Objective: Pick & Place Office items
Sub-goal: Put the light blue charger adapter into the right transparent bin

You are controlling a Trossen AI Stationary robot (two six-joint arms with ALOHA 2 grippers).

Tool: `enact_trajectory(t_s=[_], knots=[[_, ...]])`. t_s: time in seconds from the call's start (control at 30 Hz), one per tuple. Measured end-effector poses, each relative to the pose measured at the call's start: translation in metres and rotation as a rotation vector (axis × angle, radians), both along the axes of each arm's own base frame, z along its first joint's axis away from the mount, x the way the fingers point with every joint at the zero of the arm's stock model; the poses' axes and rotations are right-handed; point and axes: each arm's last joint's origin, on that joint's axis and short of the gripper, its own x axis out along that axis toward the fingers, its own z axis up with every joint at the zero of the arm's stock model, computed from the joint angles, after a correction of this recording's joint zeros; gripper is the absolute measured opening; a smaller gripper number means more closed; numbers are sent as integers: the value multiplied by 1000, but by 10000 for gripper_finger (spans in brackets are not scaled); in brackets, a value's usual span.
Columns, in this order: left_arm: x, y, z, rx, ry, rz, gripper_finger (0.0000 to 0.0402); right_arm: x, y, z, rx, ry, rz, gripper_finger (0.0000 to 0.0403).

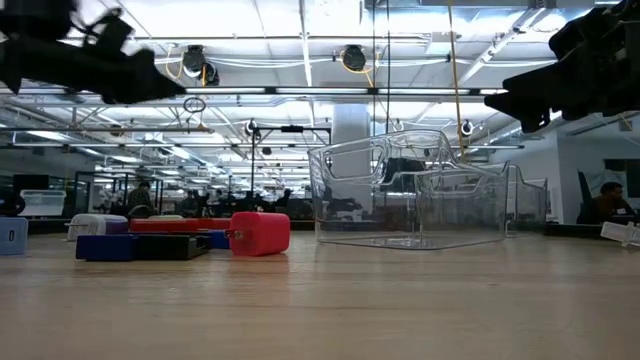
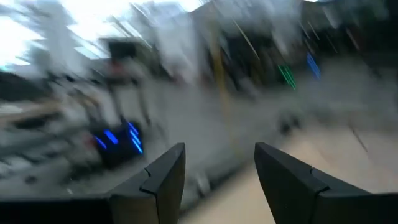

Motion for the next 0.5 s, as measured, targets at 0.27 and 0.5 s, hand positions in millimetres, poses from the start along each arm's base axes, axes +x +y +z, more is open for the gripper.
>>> enact_trajectory(t_s=[0.27, 0.5], knots=[[37, 11, 19, -210, 206, -121, 196, 0, 0, 0, 0, 0, 0, 219], [47, 6, 26, -531, 395, -120, 195, 0, 0, 0, 0, 0, 0, 219]])
